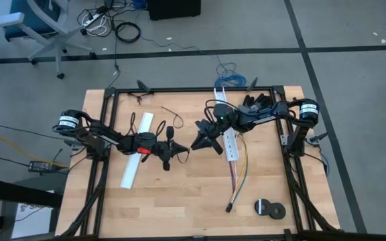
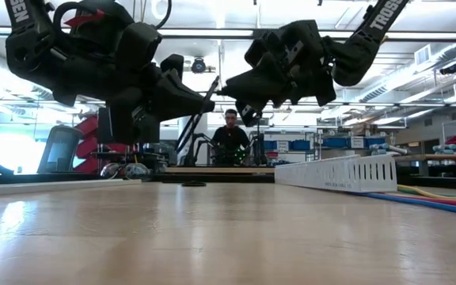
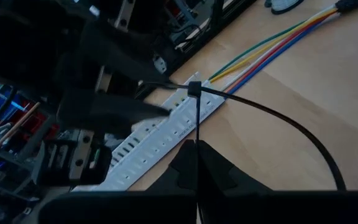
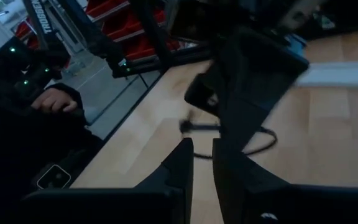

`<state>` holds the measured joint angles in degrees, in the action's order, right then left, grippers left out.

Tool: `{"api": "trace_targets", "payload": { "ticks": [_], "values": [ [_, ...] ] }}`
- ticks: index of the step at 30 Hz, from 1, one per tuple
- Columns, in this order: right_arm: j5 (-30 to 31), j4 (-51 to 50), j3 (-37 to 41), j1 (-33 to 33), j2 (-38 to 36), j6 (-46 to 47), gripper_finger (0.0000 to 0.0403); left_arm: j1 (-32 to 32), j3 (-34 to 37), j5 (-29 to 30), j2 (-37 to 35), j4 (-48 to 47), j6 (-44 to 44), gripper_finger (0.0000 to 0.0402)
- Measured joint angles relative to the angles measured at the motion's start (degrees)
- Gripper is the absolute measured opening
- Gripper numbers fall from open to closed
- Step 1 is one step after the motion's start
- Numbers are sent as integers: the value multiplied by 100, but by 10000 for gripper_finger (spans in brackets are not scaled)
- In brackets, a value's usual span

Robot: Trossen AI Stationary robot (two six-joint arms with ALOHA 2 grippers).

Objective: Ziptie cables
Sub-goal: Prepare the black zip tie

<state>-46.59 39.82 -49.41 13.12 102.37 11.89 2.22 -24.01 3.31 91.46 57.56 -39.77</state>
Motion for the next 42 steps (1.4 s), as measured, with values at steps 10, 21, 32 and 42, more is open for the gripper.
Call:
{"api": "trace_targets", "payload": {
  "ticks": [10,21,32,42],
  "values": [
    [560,200,0,-135,-1,-119,51,-52,0,107,2,-3,147,0],
    [608,355,0,-102,-1,-9,49,-87,-5,111,2,-3,176,0],
    [465,366,0,-139,-1,-256,9,-149,-20,132,2,0,299,0],
    [854,591,0,-79,-1,-379,0,-140,-20,69,2,-119,420,0]
  ]
}}
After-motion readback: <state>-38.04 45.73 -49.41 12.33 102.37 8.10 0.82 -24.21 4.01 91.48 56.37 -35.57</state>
